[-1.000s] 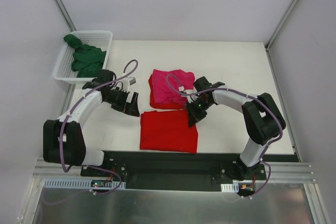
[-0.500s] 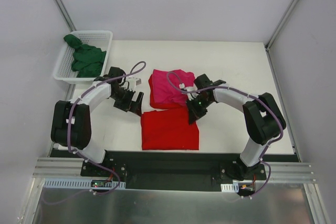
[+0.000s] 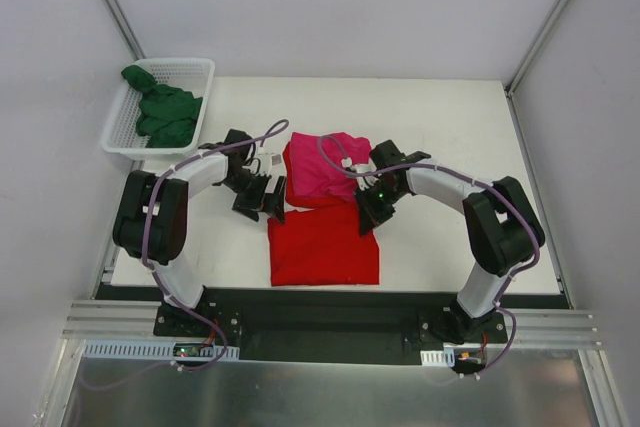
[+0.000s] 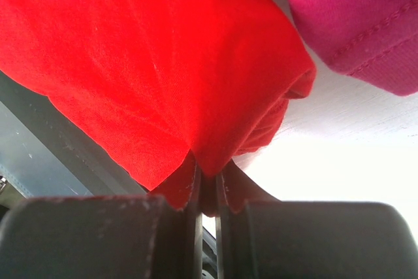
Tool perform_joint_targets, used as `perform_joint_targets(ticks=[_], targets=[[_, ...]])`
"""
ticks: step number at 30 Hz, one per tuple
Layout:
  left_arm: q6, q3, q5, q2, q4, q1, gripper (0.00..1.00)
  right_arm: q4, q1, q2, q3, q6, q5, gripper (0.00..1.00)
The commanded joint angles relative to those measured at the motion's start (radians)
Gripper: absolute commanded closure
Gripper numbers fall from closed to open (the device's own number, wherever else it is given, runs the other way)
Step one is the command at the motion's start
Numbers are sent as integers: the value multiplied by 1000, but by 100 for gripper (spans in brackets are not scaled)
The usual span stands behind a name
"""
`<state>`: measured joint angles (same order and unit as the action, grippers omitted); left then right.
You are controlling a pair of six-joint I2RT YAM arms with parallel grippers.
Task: Fold and stack the t-shirts
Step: Put the neatly folded tshirt into the corner of the board with the right arm
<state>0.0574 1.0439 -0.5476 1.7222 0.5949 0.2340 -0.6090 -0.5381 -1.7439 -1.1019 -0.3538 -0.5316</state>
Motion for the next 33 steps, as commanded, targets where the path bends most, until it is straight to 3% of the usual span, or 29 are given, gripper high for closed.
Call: perform_joint_targets(ticks=[1,8,28,32,33], targets=[[-56,33,-86,43,-24,27,1,-1,6,41,-24,1,-21,99],[-162,2,-235,88,-75,25,1,6,6,47,-23,18,-31,99],[-140,-143,-190,31,-50,13,1,31,4,32,-33,50,-68,99],[-143,-111,-207,57,-52,18,6,35,3,27,-35,55,-73,99],[-148,-96,-209,66,-50,19,12,34,3,26,-33,52,-73,99]])
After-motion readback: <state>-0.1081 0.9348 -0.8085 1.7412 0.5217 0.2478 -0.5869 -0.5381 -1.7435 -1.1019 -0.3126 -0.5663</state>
